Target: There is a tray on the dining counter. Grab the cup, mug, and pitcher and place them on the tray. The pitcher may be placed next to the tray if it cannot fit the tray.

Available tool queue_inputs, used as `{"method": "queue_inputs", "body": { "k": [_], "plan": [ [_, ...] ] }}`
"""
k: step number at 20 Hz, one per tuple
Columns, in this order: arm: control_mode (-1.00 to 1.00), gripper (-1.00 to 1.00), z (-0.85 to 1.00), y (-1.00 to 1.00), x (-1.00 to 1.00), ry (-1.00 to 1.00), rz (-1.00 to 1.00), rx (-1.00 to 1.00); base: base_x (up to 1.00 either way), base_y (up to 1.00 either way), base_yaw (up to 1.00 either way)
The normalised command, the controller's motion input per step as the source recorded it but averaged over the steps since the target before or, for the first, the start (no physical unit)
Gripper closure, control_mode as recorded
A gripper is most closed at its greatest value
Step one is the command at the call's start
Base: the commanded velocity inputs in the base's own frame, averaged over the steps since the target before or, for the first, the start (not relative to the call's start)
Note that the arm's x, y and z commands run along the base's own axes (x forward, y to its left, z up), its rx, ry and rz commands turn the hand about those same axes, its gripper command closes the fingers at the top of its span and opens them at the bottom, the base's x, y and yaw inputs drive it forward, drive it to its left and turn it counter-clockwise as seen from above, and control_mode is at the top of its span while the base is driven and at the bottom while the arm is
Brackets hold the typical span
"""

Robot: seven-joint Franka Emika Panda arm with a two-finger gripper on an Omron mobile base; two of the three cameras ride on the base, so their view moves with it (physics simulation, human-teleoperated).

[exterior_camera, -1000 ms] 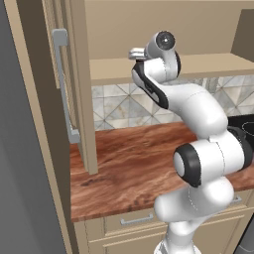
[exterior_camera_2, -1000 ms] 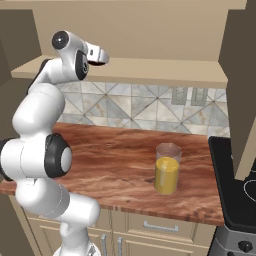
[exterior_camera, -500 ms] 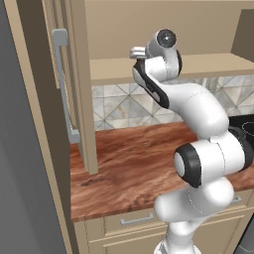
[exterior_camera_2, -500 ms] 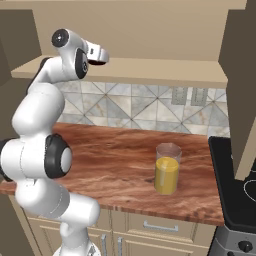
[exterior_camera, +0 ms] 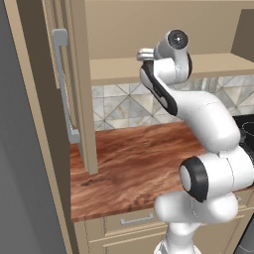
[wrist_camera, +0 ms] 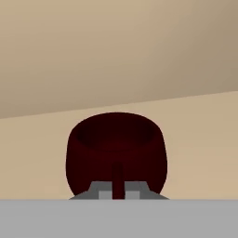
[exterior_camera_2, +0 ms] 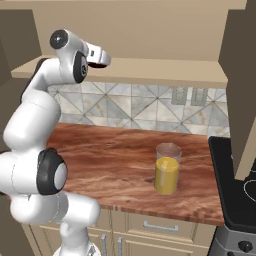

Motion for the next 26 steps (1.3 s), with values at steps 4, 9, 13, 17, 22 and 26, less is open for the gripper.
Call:
{"method": "queue_inputs", "body": {
  "k": [4, 9, 13, 17, 22, 26],
  "plan": [
    [-1.00, 1.00, 0.01, -0.08, -0.61, -0.01, 0.01, 0.00, 0.00, 0.00, 0.00],
    [-1.00, 1.00, 0.04, -0.10, -0.60, 0.00, 0.00, 0.00, 0.00, 0.00, 0.00],
    [-1.00, 1.00, 0.01, -0.13, -0.56, 0.00, 0.00, 0.00, 0.00, 0.00, 0.00],
    [-1.00, 1.00, 0.00, -0.10, -0.57, 0.00, 0.00, 0.00, 0.00, 0.00, 0.00],
    [-1.00, 1.00, 0.00, -0.08, -0.56, 0.00, 0.00, 0.00, 0.00, 0.00, 0.00],
    [-1.00, 1.00, 0.00, -0.06, -0.60, 0.00, 0.00, 0.00, 0.00, 0.00, 0.00]
  ]
}}
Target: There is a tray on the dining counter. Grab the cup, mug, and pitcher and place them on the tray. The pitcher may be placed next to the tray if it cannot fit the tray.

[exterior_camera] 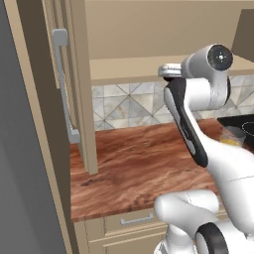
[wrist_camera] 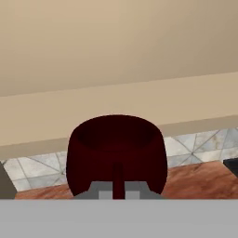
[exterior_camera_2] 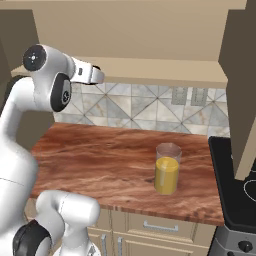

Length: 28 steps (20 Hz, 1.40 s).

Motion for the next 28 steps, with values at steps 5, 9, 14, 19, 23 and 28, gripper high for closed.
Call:
{"method": "queue_inputs", "body": {
  "k": [5, 9, 14, 19, 23, 28],
  "plan": [
    [-1.00, 1.00, 0.00, -0.06, -0.58, 0.00, 0.04, 0.00, 0.00, 0.00, 0.00],
    [-1.00, 1.00, 0.00, -0.18, -0.61, 0.00, 0.09, 0.00, 0.00, 0.00, 0.00],
    [-1.00, 1.00, 0.00, -0.08, -0.54, 0.00, 0.06, -0.03, 0.00, 0.00, 0.00],
    [-1.00, 1.00, 0.00, 0.00, -0.32, 0.00, 0.00, -0.06, 0.00, 0.00, 0.00],
    [-1.00, 1.00, 0.00, 0.00, -0.30, 0.00, 0.00, -0.04, 0.00, 0.00, 0.00],
    [-1.00, 1.00, 0.00, 0.00, -0.29, 0.00, 0.00, 0.00, 0.00, 0.00, 0.00]
  ]
}}
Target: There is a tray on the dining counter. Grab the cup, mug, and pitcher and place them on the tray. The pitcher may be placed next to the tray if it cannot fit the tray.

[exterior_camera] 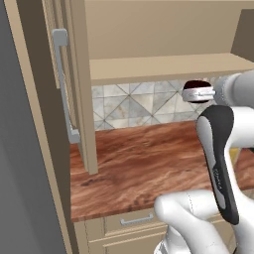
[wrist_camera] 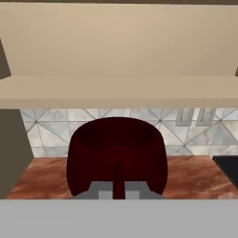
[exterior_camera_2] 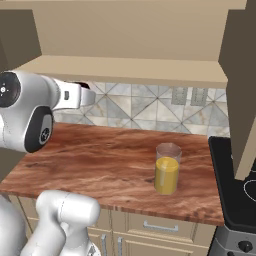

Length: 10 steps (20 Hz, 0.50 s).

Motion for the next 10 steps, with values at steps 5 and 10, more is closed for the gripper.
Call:
{"method": "queue_inputs", "body": {
  "k": [5, 10],
  "plan": [
    [-1.00, 1.00, -0.05, 0.00, -0.21, 0.00, 0.00, 0.00, 0.00, 0.00, 0.00],
    [-1.00, 1.00, -0.05, 0.00, -0.24, 0.01, 0.00, 0.00, 0.00, 0.00, 0.00]
  ]
}}
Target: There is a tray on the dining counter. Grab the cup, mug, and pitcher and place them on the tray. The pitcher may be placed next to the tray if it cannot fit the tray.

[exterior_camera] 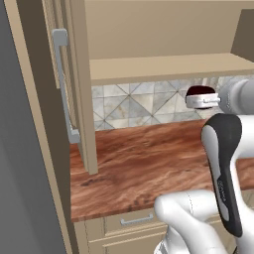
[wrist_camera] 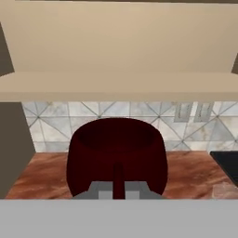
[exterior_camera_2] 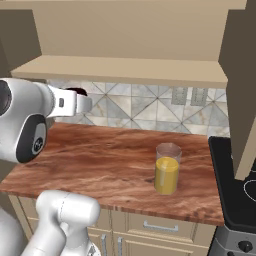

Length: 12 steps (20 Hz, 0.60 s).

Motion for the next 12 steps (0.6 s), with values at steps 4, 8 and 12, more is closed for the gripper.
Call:
{"method": "queue_inputs", "body": {
  "k": [4, 8, 12],
  "plan": [
    [1.00, 1.00, -0.05, 0.00, -0.22, 0.00, 0.00, 0.00, -0.29, 0.00, 0.00],
    [1.00, 1.00, 0.00, 0.00, 0.00, 0.00, 0.00, 0.00, -0.84, -0.08, 0.00],
    [1.00, 1.00, 0.00, 0.00, 0.00, 0.00, 0.00, 0.00, -1.00, -0.29, 0.00]
  ]
}}
